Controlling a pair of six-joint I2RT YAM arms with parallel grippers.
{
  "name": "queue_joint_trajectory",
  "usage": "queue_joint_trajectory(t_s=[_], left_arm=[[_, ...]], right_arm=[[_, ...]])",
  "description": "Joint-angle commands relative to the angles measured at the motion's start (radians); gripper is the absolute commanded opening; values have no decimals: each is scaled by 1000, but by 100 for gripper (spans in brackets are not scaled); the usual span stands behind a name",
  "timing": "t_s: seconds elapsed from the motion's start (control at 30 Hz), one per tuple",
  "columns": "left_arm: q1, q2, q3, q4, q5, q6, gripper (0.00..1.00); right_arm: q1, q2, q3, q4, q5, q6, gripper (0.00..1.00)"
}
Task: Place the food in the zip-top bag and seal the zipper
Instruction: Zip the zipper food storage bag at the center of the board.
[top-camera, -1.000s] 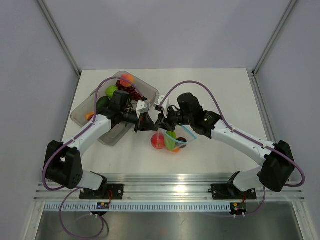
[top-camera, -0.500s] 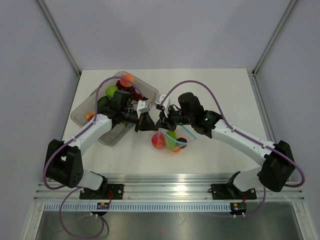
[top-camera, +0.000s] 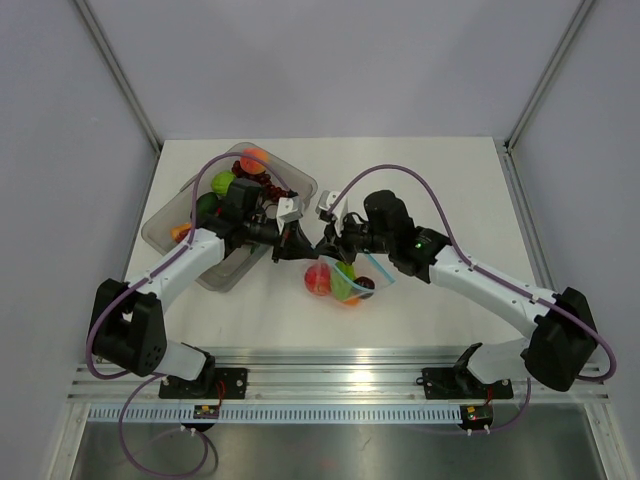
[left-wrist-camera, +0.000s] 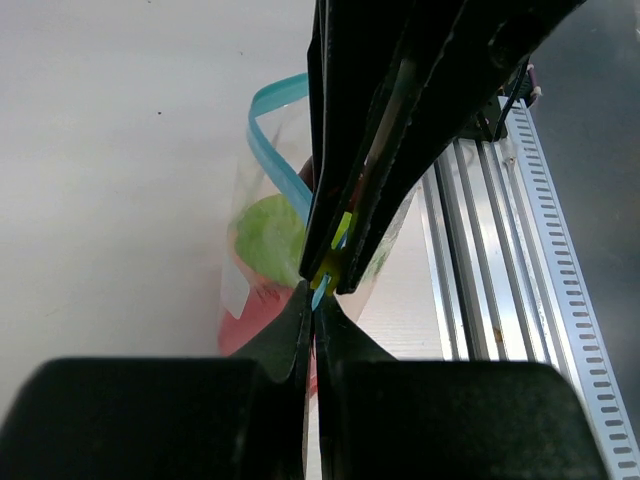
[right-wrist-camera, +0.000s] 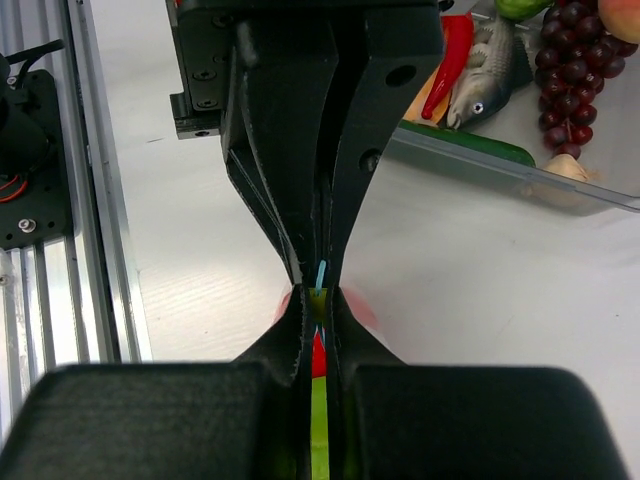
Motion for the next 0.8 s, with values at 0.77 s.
queue_joint_trajectory(t_s=[0.77], left_arm=[[121, -93, -13, 310, -274, -289, 0]], right_arm=[[-4, -260, -233, -106, 107, 68, 0]])
